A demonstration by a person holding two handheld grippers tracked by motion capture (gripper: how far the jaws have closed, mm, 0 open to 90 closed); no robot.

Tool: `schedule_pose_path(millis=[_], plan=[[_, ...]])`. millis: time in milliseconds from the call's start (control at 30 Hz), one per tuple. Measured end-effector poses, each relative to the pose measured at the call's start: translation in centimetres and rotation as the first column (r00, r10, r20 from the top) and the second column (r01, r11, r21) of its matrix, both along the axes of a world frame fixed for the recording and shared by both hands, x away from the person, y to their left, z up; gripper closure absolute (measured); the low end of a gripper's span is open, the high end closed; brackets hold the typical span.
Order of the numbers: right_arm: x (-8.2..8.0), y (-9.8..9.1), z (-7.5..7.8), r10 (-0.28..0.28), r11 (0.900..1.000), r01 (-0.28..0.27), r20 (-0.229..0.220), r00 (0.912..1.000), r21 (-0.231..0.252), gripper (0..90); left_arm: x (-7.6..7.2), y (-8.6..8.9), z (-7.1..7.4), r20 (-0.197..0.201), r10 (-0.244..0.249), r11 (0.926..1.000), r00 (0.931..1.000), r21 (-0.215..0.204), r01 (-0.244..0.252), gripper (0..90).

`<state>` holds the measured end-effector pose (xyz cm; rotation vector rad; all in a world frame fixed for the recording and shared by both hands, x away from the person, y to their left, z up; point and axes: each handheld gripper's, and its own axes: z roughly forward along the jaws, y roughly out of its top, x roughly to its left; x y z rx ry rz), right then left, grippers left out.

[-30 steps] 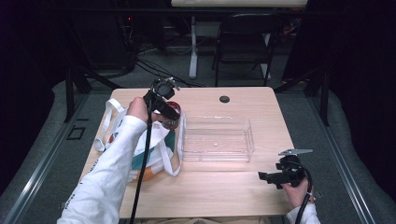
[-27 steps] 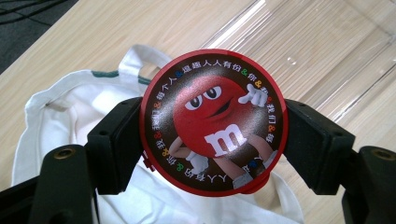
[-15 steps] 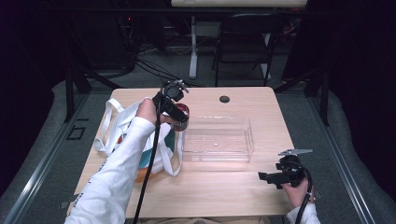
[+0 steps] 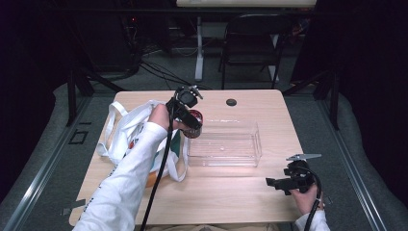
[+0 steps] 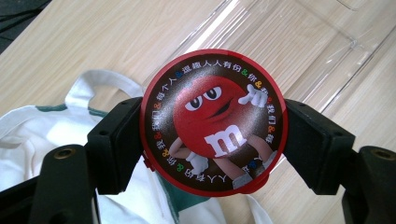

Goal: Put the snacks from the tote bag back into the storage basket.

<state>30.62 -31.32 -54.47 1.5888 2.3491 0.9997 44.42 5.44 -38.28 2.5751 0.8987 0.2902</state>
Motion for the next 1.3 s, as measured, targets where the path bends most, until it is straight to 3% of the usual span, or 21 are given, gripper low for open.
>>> schedule_pose_path(millis=[200, 900, 1300], plan=[[0.0, 0.0, 0.0, 0.001, 1.0, -0.001, -0.001, 1.0, -0.001, 6.3, -0.1, -0.8, -0.6, -0.004, -0.004, 0.9998, 1.0, -0.018, 0.004, 25.9], [0.0, 0.1, -0.1, 0.003, 1.0, -0.003, -0.005, 1.0, 0.0, 6.4, 0.1, -2.1, -3.4, -0.043, -0.02, 0.9996, 0.9989, -0.02, 0.02, 25.9], [0.0, 0.0, -0.1, 0.007, 1.0, -0.007, -0.011, 0.9999, -0.001, 6.6, 0.0, -1.9, -5.8, -0.093, -0.008, 0.9997, 0.9956, -0.024, 0.006, 26.2]])
